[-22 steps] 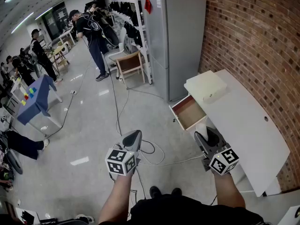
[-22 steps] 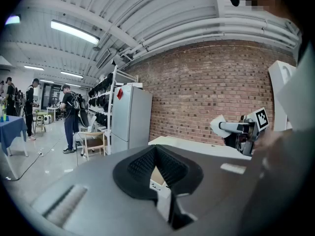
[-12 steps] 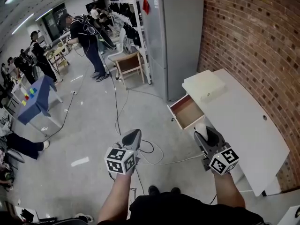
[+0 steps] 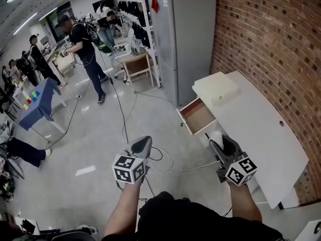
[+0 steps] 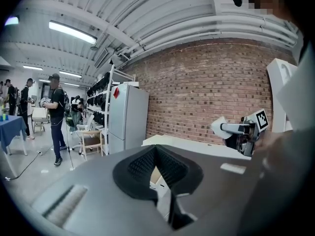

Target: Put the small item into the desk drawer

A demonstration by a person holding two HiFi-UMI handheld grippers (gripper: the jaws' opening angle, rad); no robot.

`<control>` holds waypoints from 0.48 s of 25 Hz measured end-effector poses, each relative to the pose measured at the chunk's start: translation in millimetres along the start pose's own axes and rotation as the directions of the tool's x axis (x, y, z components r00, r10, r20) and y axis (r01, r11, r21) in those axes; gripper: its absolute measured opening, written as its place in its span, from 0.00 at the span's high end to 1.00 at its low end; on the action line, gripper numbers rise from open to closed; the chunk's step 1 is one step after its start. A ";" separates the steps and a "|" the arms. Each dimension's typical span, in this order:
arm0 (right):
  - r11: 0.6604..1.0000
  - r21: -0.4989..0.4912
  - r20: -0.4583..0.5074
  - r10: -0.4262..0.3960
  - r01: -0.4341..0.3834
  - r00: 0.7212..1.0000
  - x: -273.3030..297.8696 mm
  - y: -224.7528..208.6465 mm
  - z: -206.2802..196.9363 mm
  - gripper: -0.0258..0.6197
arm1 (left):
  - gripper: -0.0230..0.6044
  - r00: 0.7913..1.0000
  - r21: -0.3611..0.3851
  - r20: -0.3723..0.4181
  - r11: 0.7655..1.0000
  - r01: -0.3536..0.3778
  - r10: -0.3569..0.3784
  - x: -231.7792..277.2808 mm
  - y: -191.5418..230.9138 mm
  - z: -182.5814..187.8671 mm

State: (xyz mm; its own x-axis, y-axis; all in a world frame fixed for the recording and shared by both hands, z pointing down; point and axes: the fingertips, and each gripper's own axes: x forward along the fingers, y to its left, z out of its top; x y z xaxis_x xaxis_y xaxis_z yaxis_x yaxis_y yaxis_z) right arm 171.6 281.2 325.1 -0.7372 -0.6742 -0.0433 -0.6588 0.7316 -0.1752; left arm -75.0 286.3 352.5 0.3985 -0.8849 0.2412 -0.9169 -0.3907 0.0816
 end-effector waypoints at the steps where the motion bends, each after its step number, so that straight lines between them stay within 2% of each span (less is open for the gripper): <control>1: 1.000 0.005 0.004 0.002 -0.002 1.000 -1.3 -0.3 0.2 0.70 | 0.95 1.000 -0.003 -0.002 1.000 0.001 -0.001 0.6 -0.7 -1.5; 12: 0.999 0.037 -0.010 -0.027 0.027 1.000 7.4 -24.9 -3.7 0.71 | 0.94 0.999 -0.023 -0.010 0.999 0.041 -0.042 35.2 3.4 -5.6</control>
State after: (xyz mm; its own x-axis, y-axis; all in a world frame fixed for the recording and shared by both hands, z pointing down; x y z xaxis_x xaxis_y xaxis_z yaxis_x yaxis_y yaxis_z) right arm 182.0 258.4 332.7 -0.7208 -0.6926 -0.0287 -0.6726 0.7088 -0.2128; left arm -64.1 255.2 366.7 0.4362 -0.8652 0.2472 -0.8998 -0.4211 0.1137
